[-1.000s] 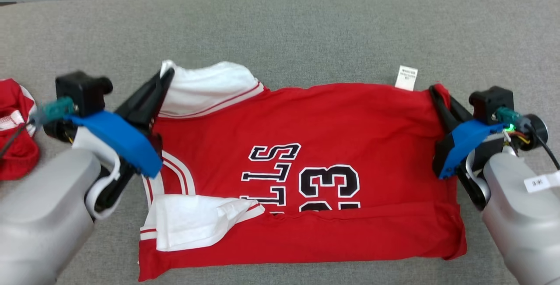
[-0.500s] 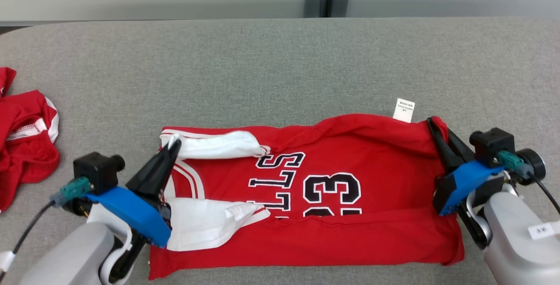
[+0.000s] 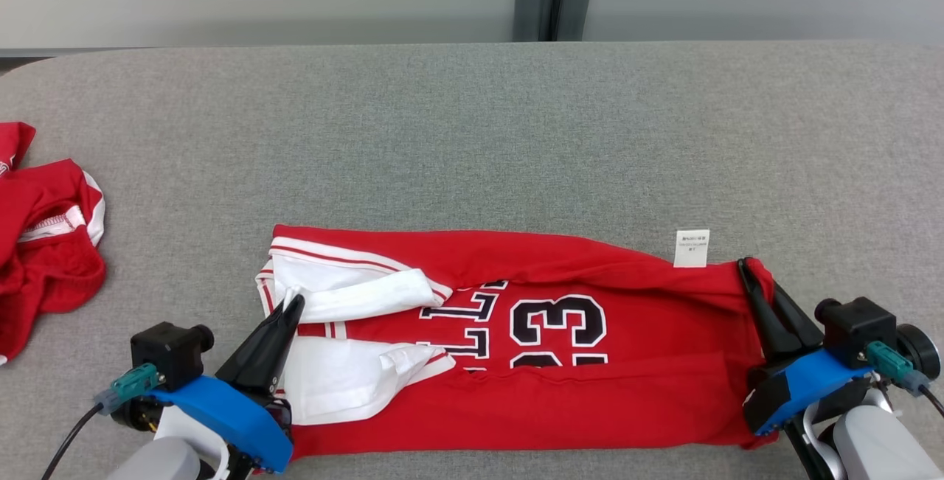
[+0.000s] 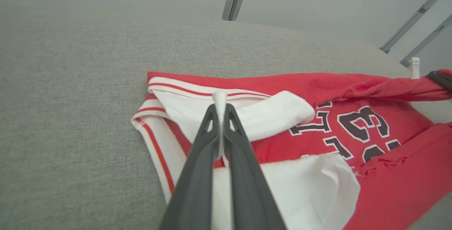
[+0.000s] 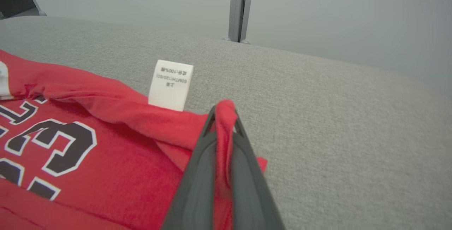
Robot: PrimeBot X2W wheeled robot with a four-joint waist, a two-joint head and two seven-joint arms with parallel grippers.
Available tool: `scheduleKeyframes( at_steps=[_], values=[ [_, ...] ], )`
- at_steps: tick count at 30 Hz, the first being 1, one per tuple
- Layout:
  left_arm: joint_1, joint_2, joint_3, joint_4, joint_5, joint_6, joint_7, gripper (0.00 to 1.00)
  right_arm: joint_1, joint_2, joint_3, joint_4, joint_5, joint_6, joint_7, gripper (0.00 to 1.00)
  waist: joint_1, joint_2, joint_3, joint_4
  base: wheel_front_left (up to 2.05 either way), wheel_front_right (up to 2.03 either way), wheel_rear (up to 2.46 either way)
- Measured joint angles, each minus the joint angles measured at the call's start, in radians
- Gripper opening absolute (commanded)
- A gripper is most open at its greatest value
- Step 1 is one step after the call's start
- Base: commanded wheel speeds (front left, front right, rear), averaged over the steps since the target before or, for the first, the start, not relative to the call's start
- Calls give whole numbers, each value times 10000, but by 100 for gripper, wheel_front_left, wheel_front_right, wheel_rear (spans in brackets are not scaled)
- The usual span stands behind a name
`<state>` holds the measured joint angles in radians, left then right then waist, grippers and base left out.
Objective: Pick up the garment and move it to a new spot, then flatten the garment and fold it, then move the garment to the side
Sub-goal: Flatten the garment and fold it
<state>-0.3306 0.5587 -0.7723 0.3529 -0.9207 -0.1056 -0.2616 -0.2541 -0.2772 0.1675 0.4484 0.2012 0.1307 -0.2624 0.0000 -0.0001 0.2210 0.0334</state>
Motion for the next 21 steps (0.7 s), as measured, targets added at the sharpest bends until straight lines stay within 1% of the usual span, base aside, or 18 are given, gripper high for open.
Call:
scheduleKeyframes(
  at_steps=[3, 4, 5, 6, 7, 8, 9, 12, 15, 19, 21],
  values=[
    [233, -46, 270, -2, 115, 6, 0, 0, 224, 98, -140, -305, -2, 0, 0, 0, 0, 0, -6, -34, 0, 0, 0],
    [314, -63, 395, 0, 167, 36, 0, 0, 303, 132, -167, -399, -4, 0, 0, 30, 0, 0, -11, -47, 0, 0, 0],
    [381, -109, 522, -8, 182, 35, 0, 0, 387, 161, -199, -462, 0, 2, 0, 13, 0, 0, -21, -54, 0, 0, 0],
    [437, -153, 608, -8, 265, 40, 0, 0, 464, 194, -274, -535, 4, 2, 0, 17, 0, 0, -34, -57, 0, 0, 0],
    [495, -188, 742, -25, 431, 98, 2, 47, 538, 209, -359, -658, 4, 2, 0, 58, 0, 0, -47, -57, 0, 0, 0],
    [542, -228, 905, -61, 608, 159, 0, 87, 594, 213, -410, -734, 25, 2, 0, 100, 0, 0, -64, -54, 0, 0, 0],
    [616, -286, 1103, -92, 727, 182, -2, 100, 671, 242, -481, -802, 27, 2, 0, 100, 0, 0, -85, -50, 0, 0, 0],
    [913, -518, 1689, -311, 1143, 255, 0, 100, 980, 318, -700, -1095, 31, 0, 2, 100, 0, 0, -152, -34, 0, 0, 0],
    [1263, -809, 2543, -696, 1772, 311, 0, 100, 1180, 359, -947, -1567, 61, 0, 0, 100, 0, 1, -191, -8, 0, 0, 0],
    [1798, -1340, 4050, -1290, 2663, 435, 0, 100, 1373, 431, -1204, -1988, 142, 0, 0, 100, 0, 1, -224, -13, 0, 0, 0],
    [1999, -1666, 4727, -1601, 3308, 479, 0, 100, 1383, 497, -1360, -1971, 159, 0, 0, 100, 1, 2, -253, 1, 0, 0, 0]
  ],
)
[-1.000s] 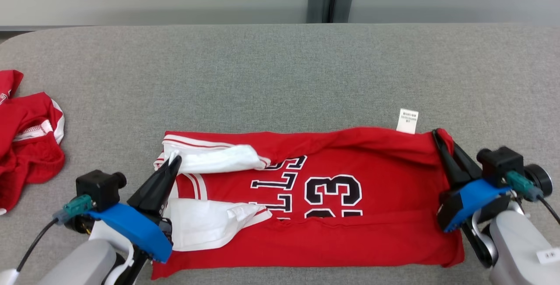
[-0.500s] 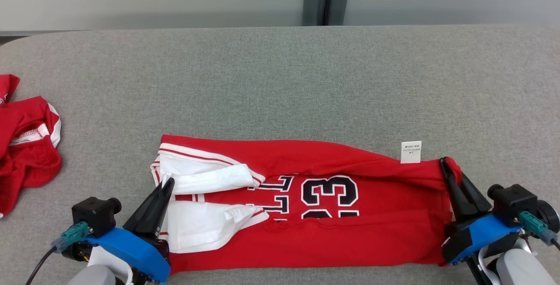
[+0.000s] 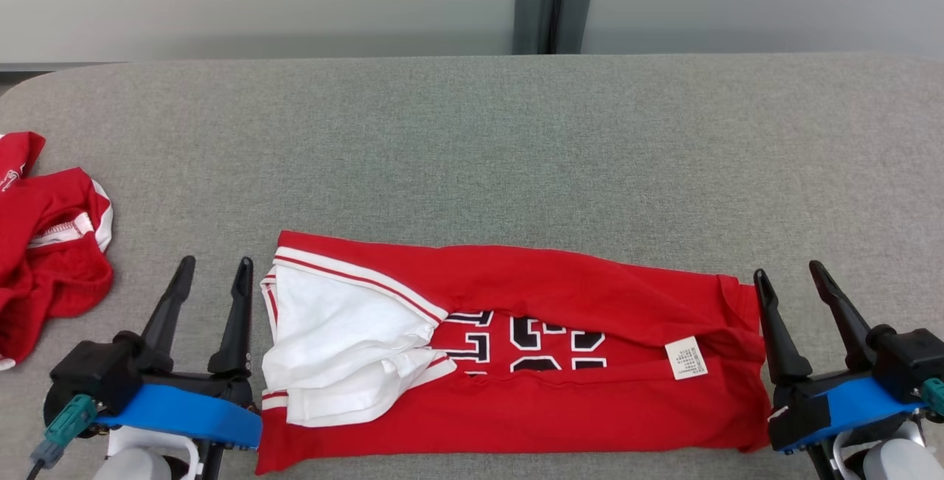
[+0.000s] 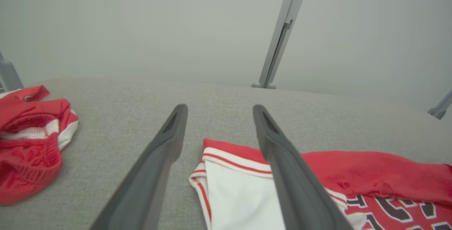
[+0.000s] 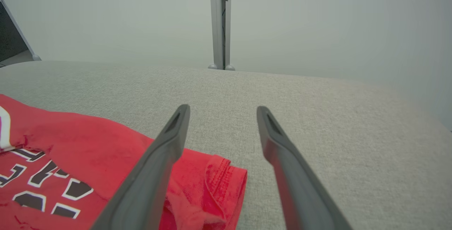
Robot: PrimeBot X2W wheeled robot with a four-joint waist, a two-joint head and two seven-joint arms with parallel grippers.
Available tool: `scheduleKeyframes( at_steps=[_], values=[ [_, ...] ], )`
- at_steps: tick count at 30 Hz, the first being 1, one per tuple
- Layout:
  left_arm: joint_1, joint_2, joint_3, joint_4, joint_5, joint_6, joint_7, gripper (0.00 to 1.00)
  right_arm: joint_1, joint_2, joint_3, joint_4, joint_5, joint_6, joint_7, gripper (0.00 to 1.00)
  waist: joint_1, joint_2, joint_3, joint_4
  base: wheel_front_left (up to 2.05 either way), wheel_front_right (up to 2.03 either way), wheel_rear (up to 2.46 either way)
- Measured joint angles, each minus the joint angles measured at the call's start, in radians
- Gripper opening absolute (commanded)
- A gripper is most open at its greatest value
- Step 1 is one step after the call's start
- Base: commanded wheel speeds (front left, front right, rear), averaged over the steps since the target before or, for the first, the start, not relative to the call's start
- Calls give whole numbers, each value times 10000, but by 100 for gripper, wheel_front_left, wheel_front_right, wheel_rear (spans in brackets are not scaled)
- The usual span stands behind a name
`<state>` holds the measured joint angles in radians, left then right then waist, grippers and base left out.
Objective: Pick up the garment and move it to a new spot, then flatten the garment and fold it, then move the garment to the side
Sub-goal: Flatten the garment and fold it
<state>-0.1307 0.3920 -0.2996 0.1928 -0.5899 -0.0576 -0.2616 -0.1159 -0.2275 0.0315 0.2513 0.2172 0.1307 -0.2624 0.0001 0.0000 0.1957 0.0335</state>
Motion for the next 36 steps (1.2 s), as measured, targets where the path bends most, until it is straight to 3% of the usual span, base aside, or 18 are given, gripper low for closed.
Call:
scheduleKeyframes(
  at_steps=[6, 12, 22, 28, 29, 30, 31, 32, 36],
  values=[
    [510, -1248, 2054, -872, 1837, 27, -2, 100, -49, 196, -119, 938, 10, 0, 0, 100, -1, 0, -117, 60, 0, 0, 0],
    [825, -2309, 3377, -1009, 3018, -349, -2, 100, -236, 548, -222, 2123, 27, 0, 0, 100, -1, -1, -193, 106, 0, 0, 0],
    [1063, -2911, 4126, -621, 4203, -660, -2, 100, -768, 986, -430, 4399, -36, 0, -4, 100, -1, -1, -295, 260, 0, 0, 0],
    [1147, -3030, 4140, -456, 4602, -665, -2, 100, -841, 1170, -270, 4734, -15, -13, -77, 100, -2, -1, -274, 330, 0, 0, 0],
    [1147, -3037, 4142, -430, 4642, -667, -2, 100, -839, 1210, -247, 4700, 13, -15, -77, 75, -1, -1, -259, 328, 0, 0, 0],
    [1147, -3039, 4142, -387, 4717, -667, -2, 100, -837, 1239, -228, 4661, 27, -15, -77, 41, -2, -1, -249, 328, 0, 0, 0],
    [1147, -3039, 4142, -360, 4784, -669, -2, 100, -835, 1258, -205, 4637, 29, -15, -75, 16, -1, -1, -241, 324, 0, 0, 0],
    [1146, -3037, 4142, -353, 4823, -681, -2, 100, -835, 1283, -182, 4560, 44, -15, -75, 0, -1, -1, -229, 317, 0, 0, 0],
    [1140, -3039, 4186, -351, 4953, -681, -2, 100, -816, 1375, -270, 4299, 40, 0, -27, 0, 0, 2, -222, 282, 0, 0, 0]
  ],
)
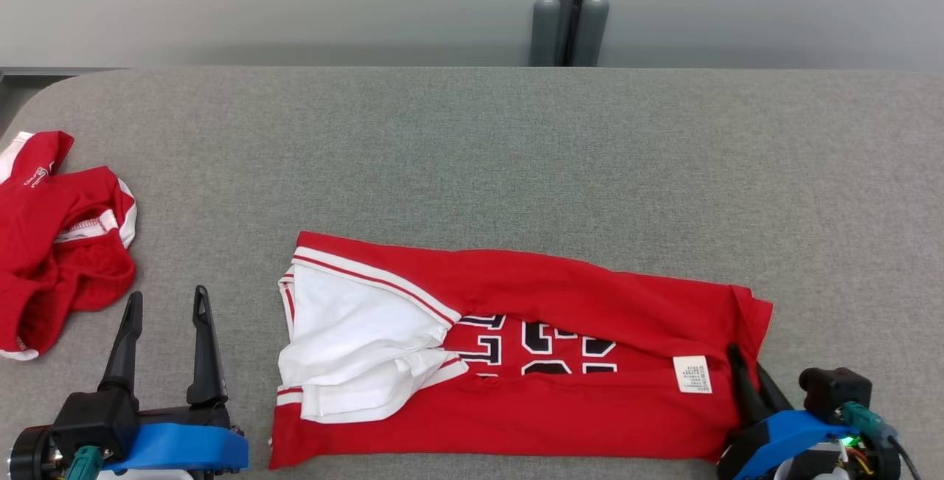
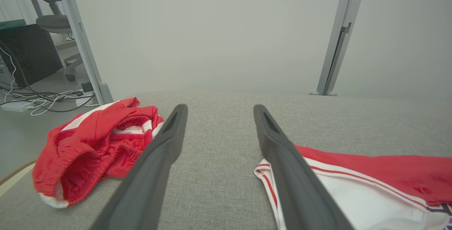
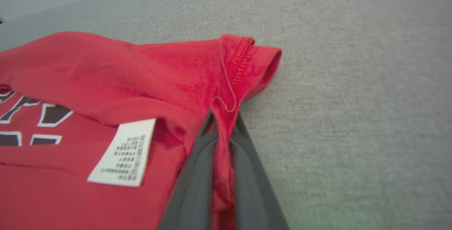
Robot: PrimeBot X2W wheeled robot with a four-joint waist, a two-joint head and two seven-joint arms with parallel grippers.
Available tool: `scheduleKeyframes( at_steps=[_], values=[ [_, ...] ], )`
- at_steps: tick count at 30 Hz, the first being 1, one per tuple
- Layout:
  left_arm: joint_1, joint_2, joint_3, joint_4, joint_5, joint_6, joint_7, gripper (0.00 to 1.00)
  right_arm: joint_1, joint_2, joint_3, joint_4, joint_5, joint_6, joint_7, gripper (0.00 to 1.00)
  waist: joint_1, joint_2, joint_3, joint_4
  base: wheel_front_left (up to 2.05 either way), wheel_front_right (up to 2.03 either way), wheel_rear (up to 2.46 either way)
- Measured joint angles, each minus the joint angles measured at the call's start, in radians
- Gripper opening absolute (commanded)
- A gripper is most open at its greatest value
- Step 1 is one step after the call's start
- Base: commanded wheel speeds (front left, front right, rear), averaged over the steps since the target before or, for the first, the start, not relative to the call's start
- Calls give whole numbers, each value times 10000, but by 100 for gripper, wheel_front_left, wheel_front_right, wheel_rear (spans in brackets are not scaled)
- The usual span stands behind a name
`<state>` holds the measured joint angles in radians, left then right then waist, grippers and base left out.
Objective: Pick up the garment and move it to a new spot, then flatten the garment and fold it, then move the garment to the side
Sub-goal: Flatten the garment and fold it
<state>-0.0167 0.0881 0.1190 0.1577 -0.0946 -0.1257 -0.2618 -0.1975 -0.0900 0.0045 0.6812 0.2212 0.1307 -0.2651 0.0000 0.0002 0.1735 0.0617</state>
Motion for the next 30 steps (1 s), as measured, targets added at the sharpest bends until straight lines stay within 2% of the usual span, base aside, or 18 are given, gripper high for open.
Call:
scheduleKeyframes(
  at_steps=[5, 12, 17, 21, 30],
  values=[
    [-9, -12, 35, 8, 90, -2, 0, 100, 6, -268, -341, -203, -36, 4, 10, 0, 0, 0, -7, -72, 0, 0, 0],
    [-7, -36, 38, 6, 176, -4, 0, 100, -76, -1590, -1392, -316, -153, 2, 10, 0, 0, 0, -74, -255, 0, 0, 0],
    [-8, -36, 54, 17, 247, -40, 0, 100, -76, -1894, -1718, -476, -184, 2, 12, 0, 0, 0, -120, -308, 0, 0, 0],
    [-8, -56, 81, 38, 247, -42, 0, 100, -81, -1647, -1638, -698, 178, -2, 12, 0, 0, 0, -169, -357, 0, 0, 0],
    [19, -138, 75, 79, 242, -42, 0, 100, -32, -918, -73, -1764, 541, 0, 84, 0, 0, 0, -221, -409, 0, 0, 0]
  ],
)
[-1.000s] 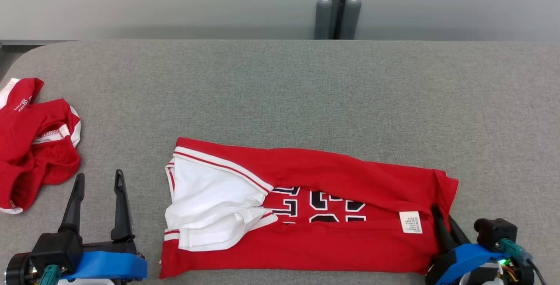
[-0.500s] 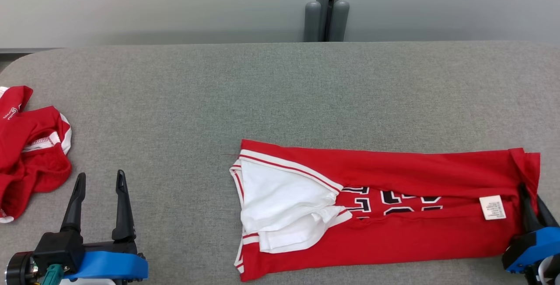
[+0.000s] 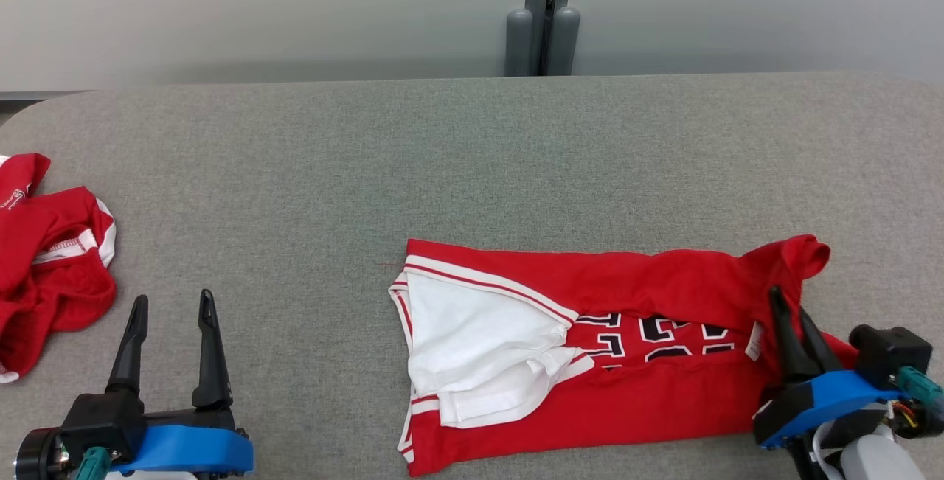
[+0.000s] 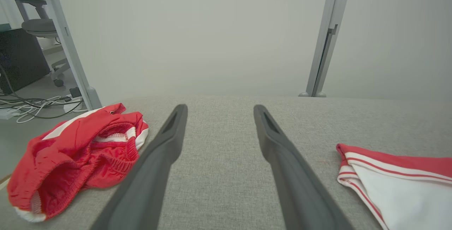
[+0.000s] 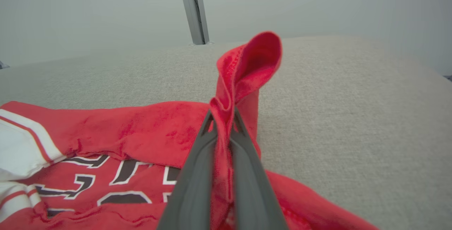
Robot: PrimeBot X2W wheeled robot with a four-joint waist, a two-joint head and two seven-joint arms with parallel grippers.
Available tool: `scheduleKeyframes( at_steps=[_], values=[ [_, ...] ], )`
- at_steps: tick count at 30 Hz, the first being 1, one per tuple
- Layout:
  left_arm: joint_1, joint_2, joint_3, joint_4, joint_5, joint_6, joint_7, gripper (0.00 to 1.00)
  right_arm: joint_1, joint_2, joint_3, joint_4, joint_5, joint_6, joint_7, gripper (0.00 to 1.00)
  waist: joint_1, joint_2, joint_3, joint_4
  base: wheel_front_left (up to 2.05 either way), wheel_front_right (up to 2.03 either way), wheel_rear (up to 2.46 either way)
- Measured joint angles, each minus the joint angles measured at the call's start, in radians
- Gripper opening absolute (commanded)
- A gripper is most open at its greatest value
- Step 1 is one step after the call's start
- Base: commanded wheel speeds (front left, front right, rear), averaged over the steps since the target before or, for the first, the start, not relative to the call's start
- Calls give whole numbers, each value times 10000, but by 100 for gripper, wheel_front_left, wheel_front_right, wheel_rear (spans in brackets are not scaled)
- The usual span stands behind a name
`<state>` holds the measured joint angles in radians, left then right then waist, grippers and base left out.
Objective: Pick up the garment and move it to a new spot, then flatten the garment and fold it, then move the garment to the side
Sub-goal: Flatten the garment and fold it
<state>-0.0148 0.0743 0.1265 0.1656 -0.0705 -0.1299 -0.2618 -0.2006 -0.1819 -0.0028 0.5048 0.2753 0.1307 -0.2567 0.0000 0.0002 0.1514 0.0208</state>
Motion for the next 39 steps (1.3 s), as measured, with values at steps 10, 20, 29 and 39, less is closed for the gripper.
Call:
scheduleKeyframes(
  at_steps=[10, 20, 29, 39],
  values=[
    [1, -54, -94, 59, 0, 0, 0, 100, -232, 654, 1707, -757, 134, 0, 303, 0, 0, 0, -61, 89, 0, 0, 0],
    [-11, -111, -247, 171, -35, 0, 0, 100, -919, 1237, 3858, -389, 539, 0, 382, 0, 0, -2, -96, 323, 0, 0, 0],
    [-195, -121, -453, 305, -96, 0, 0, 100, -2012, 1310, 5871, 173, 1701, 0, 136, 0, 1, -2, 12, 616, 0, 0, 0],
    [-351, -159, -529, 359, -176, 0, 0, 100, -3027, 1315, 6962, 1003, 2696, -2, -15, 0, 0, -2, 264, 896, 0, 0, 0]
  ],
)
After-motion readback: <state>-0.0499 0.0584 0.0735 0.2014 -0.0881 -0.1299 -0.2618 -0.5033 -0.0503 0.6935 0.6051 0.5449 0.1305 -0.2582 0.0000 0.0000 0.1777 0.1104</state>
